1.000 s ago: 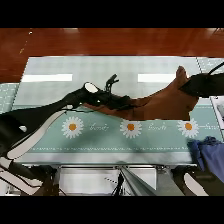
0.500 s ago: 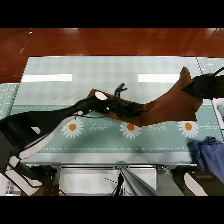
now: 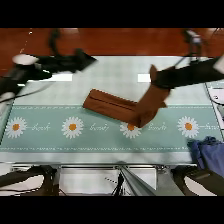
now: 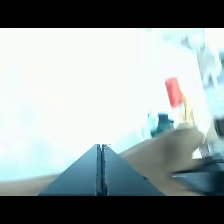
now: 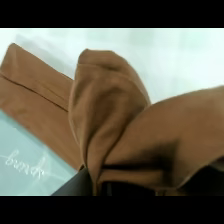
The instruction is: Fold the shirts.
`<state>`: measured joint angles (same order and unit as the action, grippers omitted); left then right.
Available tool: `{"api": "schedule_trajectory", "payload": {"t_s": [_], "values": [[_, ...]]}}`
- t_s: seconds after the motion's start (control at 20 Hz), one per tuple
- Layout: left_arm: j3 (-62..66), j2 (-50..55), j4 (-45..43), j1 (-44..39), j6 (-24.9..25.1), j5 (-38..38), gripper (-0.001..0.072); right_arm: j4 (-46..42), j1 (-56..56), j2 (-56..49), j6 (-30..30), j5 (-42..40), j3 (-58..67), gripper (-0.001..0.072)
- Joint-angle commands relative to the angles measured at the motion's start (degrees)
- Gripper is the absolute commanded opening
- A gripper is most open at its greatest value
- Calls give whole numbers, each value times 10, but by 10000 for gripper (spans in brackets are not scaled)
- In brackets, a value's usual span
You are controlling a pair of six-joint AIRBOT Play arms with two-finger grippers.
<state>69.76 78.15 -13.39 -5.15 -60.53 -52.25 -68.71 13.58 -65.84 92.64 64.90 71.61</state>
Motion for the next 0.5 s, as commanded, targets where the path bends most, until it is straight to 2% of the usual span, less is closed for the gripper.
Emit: {"api": "schedule_trajectory", "payload": {"t_s": [0.0,0.15,0.4,0.45], "values": [[0,-111,-33,112,-9,-80,31,10,92,-95,-1,-165,0,28],[-2,-177,-37,150,-23,-144,31,92,160,-183,-2,-273,0,28],[-24,-245,-38,136,-35,-175,31,171,244,-271,-1,-380,0,29],[-30,-250,-38,129,-37,-175,31,186,253,-279,-2,-395,0,74]]}}
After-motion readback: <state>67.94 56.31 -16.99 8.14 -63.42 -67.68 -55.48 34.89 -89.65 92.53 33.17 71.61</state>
